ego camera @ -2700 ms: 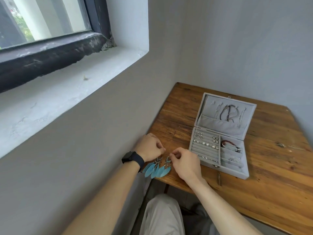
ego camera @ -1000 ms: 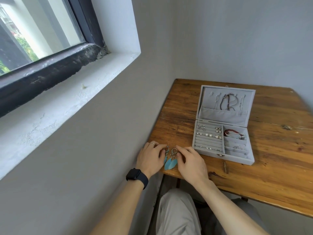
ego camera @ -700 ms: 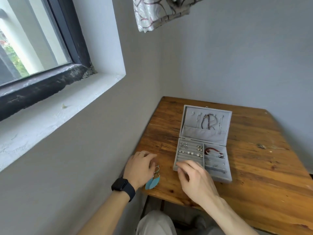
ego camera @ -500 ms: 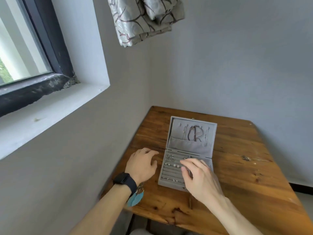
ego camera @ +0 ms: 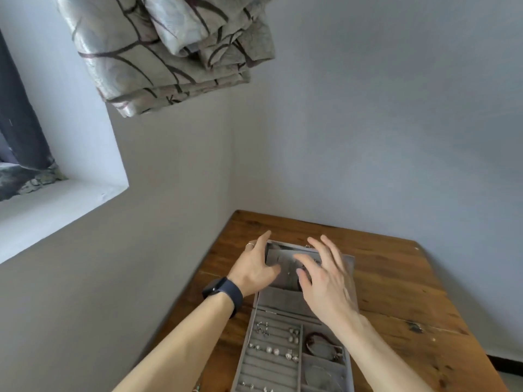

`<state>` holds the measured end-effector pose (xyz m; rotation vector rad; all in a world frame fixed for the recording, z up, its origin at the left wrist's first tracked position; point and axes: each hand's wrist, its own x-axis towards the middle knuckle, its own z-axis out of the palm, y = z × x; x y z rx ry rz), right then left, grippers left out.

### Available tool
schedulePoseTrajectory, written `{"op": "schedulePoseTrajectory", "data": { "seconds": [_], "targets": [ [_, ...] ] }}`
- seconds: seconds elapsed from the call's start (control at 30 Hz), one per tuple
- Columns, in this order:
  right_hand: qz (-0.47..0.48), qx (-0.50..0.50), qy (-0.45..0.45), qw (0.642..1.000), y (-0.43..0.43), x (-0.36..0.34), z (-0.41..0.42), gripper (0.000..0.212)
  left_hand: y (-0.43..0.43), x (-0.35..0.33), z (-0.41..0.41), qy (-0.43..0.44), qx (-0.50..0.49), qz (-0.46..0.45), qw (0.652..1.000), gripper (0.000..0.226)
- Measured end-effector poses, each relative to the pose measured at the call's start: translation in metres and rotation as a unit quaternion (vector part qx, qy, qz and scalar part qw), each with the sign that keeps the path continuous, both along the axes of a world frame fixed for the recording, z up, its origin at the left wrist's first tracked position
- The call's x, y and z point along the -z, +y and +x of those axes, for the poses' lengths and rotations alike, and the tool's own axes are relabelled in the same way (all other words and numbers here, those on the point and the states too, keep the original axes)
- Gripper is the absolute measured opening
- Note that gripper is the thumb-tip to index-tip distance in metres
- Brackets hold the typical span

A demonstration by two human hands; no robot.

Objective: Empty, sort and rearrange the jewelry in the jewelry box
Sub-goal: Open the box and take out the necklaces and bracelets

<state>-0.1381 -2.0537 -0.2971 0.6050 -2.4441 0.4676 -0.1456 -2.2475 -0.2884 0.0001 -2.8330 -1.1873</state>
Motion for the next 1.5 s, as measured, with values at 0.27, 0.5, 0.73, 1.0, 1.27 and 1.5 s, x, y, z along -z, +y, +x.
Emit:
{"op": "schedulePoseTrajectory", "data": {
  "seconds": [0.27, 0.5, 0.73, 1.0, 1.27, 1.5],
  "targets": [
    [0.107, -0.058, 0.033, 0.992, -0.004, 0.003, -0.030, 0.019, -0.002, 0.012, -0.010, 0.033, 0.007, 0.007, 0.999, 0.072],
    [0.070, -0.056, 0.028, 0.996, -0.008, -0.004, -0.026, 0.007, -0.004, 0.011, -0.004, 0.051, 0.005, 0.018, 0.999, 0.067],
    [-0.117, -0.058, -0.035, 0.991, -0.003, -0.037, -0.027, 0.007, -0.004, 0.007, -0.003, 0.038, -0.002, 0.038, 0.999, 0.067],
    [-0.164, -0.093, -0.053, 0.981, 0.001, -0.079, -0.006, 0.009, 0.005, -0.023, 0.007, 0.001, -0.004, -0.007, 1.000, 0.075],
    [-0.161, -0.106, -0.062, 0.979, 0.012, -0.138, 0.038, 0.008, 0.015, -0.122, 0.063, 0.090, 0.074, 0.064, 0.991, 0.051],
    [-0.176, -0.136, -0.108, 0.969, 0.027, -0.160, 0.104, 0.010, 0.029, -0.158, 0.136, 0.150, 0.112, 0.058, 0.981, 0.020]
  ]
}}
